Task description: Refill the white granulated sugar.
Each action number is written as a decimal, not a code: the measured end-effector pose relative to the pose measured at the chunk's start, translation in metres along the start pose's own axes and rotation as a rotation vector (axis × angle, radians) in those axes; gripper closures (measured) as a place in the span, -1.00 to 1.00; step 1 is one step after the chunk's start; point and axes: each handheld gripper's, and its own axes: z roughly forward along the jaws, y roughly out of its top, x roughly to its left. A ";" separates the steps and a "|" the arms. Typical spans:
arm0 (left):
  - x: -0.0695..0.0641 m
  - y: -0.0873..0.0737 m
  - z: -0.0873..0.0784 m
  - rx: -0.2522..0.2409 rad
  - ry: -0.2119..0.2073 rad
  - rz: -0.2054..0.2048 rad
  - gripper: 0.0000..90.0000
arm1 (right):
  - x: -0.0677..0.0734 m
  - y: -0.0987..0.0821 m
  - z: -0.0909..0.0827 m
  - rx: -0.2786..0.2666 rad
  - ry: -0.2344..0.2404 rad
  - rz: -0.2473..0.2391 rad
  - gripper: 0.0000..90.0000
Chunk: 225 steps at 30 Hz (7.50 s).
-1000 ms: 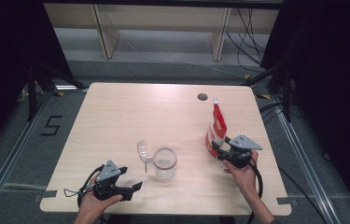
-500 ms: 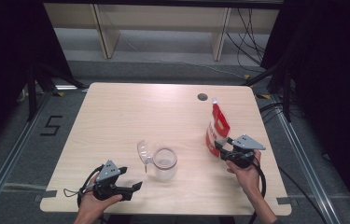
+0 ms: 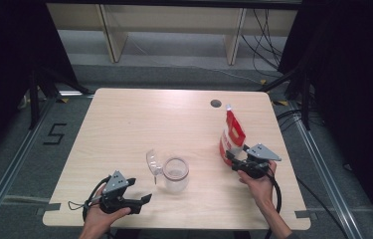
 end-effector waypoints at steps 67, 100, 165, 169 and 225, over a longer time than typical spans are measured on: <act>-0.003 -0.001 0.002 0.002 -0.009 -0.014 -0.62 | -0.003 -0.007 0.030 -0.100 0.005 0.041 -0.08; -0.004 -0.001 0.004 0.004 -0.014 -0.003 -0.62 | -0.004 -0.013 0.031 -0.131 -0.016 0.049 -0.02; -0.003 0.000 0.002 0.001 -0.013 -0.008 -0.61 | 0.002 0.007 0.005 -0.170 0.081 -0.079 0.16; -0.002 -0.001 0.001 -0.008 -0.010 0.000 -0.61 | 0.007 0.009 0.001 -0.191 0.089 -0.100 0.16; 0.003 -0.004 -0.001 -0.003 0.017 -0.027 -0.62 | 0.067 0.018 -0.051 -0.080 0.014 -0.795 0.17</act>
